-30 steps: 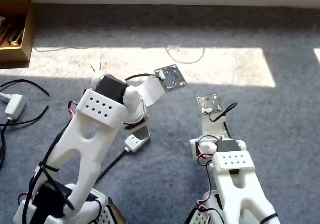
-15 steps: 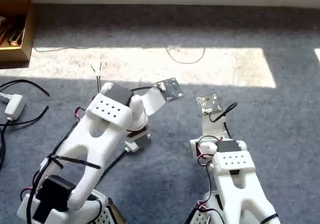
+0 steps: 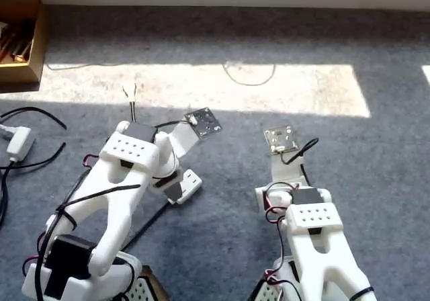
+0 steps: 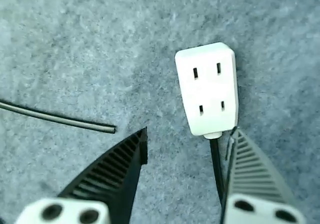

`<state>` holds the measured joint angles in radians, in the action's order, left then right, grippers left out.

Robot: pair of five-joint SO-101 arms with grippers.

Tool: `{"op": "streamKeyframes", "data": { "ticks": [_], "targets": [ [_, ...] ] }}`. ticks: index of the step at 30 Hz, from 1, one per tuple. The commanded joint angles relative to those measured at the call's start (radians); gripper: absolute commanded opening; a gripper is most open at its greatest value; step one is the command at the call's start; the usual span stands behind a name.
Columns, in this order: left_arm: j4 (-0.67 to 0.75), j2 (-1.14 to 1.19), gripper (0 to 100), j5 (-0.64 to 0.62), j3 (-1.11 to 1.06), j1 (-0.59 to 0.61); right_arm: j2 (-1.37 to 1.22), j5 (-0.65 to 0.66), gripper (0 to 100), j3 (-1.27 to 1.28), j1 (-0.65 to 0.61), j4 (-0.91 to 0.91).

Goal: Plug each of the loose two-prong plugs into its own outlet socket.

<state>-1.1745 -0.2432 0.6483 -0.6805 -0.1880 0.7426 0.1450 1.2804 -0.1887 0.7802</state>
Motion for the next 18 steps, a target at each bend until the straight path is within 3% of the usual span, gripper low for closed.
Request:
{"op": "streamKeyframes", "data": {
  "ticks": [1, 12, 18],
  "targets": [
    [0.012, -0.007, 26, 0.005, -0.018, -0.044, 0.022, 0.009, 31.1, -0.005, -0.008, -0.013],
    [0.184, -0.004, 25, -0.037, -0.131, -0.074, 0.022, 0.009, 31.1, -0.005, -0.008, -0.013],
    [0.206, -0.002, 4, -0.021, -0.128, -0.076, 0.022, 0.009, 31.1, -0.004, -0.008, -0.013]
  ]
}}
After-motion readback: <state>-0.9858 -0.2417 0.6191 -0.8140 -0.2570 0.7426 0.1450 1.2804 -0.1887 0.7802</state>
